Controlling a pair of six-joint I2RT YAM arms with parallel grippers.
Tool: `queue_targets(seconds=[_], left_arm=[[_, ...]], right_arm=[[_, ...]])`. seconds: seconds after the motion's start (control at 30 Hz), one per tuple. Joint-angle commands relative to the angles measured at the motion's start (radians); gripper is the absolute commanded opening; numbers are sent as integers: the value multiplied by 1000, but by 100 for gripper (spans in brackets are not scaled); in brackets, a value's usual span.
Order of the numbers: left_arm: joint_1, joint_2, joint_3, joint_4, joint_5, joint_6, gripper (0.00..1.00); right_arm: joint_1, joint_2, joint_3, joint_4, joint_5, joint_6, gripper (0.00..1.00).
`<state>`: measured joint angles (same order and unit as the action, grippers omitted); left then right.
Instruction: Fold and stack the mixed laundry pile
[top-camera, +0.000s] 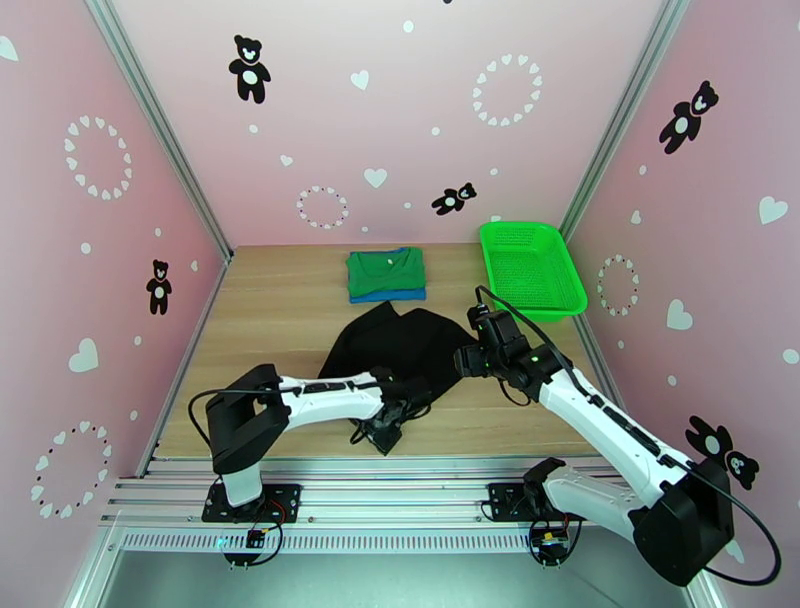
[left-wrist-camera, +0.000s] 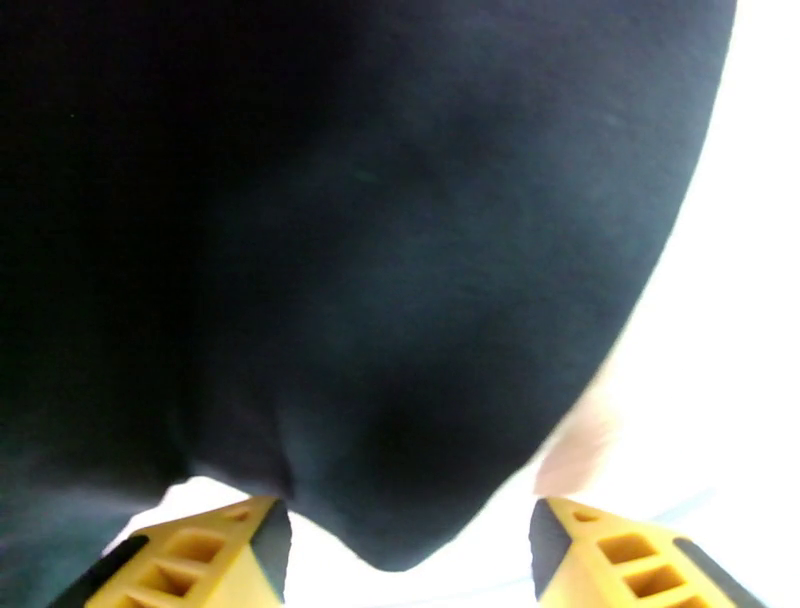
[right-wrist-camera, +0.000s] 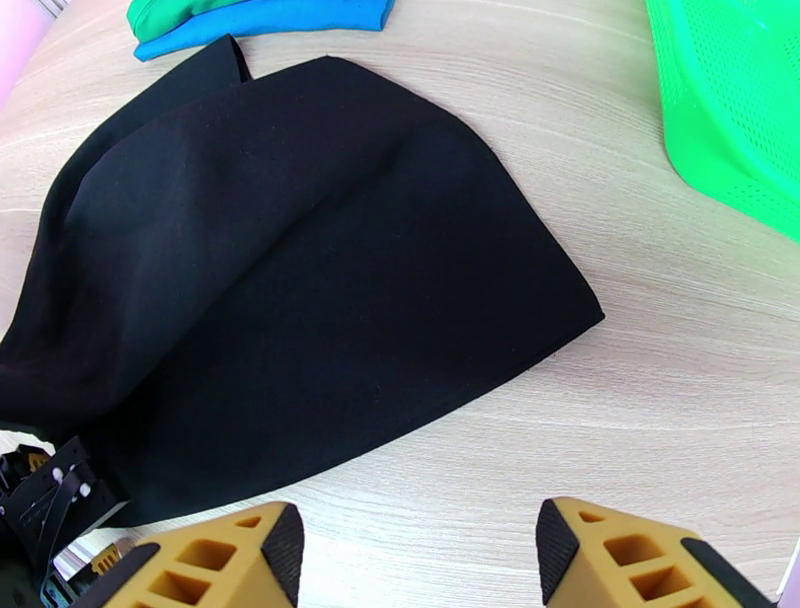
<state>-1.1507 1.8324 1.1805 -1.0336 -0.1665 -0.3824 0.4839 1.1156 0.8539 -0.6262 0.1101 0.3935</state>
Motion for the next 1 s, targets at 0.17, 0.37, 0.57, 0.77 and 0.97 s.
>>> queue_targets(seconds=[0.17, 0.37, 0.57, 0.77, 0.97], left_arm=[[-99, -73, 49, -36, -162, -34, 60], [-133, -36, 27, -10, -94, -36, 55], [-132, 26, -22, 58, -96, -31, 54], [-115, 113, -84, 176, -58, -7, 53], [-82, 170, -134, 278, -48, 3, 33]], right_arm=[[-2, 10, -6, -12, -10, 7, 66], [-2, 8, -8, -15, -10, 7, 66], [-2, 5, -9, -23, -10, 5, 66], [-2, 4, -10, -31, -7, 4, 66], [-2, 3, -9, -39, -1, -6, 66]])
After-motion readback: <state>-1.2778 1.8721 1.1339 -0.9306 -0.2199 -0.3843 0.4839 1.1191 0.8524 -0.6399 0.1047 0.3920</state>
